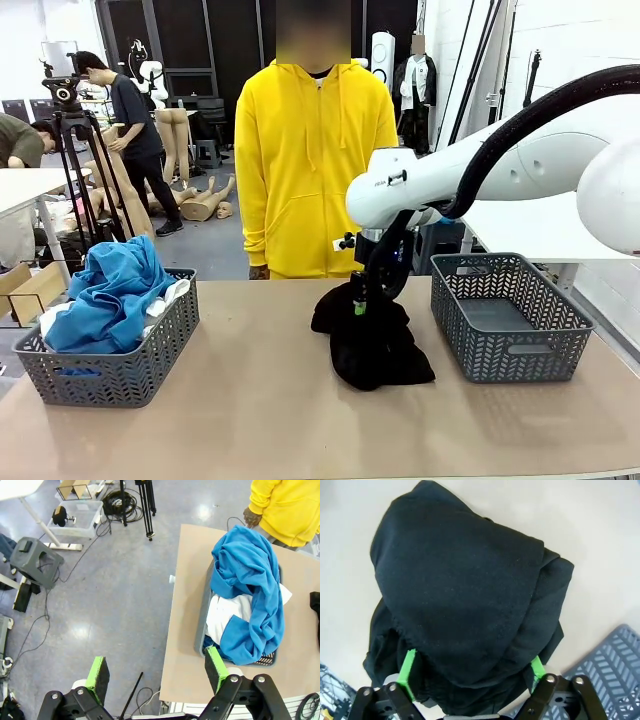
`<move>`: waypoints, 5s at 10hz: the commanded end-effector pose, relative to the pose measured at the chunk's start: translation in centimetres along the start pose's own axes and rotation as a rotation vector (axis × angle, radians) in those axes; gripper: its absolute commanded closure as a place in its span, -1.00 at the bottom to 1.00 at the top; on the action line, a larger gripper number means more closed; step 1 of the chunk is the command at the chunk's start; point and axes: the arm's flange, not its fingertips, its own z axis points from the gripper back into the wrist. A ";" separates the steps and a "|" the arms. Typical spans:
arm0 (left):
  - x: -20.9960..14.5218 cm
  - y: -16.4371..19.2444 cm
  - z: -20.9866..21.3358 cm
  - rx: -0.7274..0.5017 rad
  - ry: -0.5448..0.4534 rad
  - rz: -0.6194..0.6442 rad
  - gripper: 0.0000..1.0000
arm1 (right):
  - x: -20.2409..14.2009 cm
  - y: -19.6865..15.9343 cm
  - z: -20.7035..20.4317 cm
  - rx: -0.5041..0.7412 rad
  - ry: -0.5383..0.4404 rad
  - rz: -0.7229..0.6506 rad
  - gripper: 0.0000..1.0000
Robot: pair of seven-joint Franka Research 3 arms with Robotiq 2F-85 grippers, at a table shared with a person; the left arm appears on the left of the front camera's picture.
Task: Sort the tops and bottoms.
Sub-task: Lift clothes from the center of the table with your right hand, then sort the clothes according to human instructions.
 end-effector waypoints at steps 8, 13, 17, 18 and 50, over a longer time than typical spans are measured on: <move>-0.1 0.1 0.0 -0.009 -0.002 -0.002 -1.00 | -0.1 1.2 1.0 -0.003 -0.014 0.027 1.00; -0.1 0.1 0.0 -0.009 -0.002 -0.002 -1.00 | 0.3 1.8 7.4 -0.080 -0.043 0.076 1.00; -0.1 0.1 0.0 -0.009 -0.002 -0.002 -1.00 | -0.7 6.0 21.9 -0.294 -0.172 0.074 1.00; -0.1 0.1 0.0 -0.009 -0.002 -0.002 -1.00 | -1.3 7.3 25.6 -0.301 -0.183 0.094 1.00; -0.1 0.1 0.0 -0.009 -0.002 -0.002 -1.00 | -4.7 11.9 37.8 -0.323 -0.331 0.096 1.00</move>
